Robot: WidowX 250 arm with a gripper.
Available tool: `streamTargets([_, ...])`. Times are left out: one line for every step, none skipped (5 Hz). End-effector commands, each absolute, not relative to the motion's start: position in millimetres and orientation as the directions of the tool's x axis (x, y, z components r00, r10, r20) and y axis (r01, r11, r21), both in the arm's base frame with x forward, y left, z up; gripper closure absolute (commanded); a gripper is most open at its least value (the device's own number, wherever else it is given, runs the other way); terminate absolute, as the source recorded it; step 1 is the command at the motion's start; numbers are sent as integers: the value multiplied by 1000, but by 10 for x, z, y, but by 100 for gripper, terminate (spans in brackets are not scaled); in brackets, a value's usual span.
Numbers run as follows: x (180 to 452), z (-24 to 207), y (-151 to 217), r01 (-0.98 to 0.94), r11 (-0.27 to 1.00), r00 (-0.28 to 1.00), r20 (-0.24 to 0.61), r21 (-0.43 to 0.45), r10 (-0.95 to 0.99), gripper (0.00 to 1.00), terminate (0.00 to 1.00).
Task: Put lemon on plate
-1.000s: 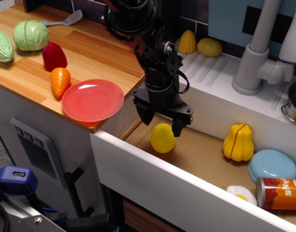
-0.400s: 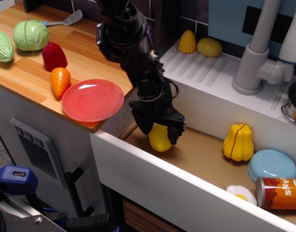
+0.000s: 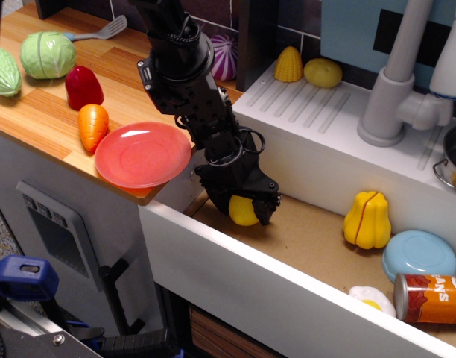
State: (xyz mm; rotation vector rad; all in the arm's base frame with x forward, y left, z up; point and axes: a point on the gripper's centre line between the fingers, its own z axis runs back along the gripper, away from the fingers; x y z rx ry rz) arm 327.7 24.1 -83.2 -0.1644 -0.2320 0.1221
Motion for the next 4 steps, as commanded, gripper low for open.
streamTargets([3394, -235, 24, -87, 994, 968, 229, -67, 100, 100, 0])
streamTargets([3327, 240, -37, -78, 996, 982, 177, 40, 69, 100, 0])
streamTargets([3187, 685, 86, -39, 993, 991, 135, 110, 24, 100, 0])
streamTargets([2933, 849, 497, 21, 988, 991, 125, 152, -40, 100, 0])
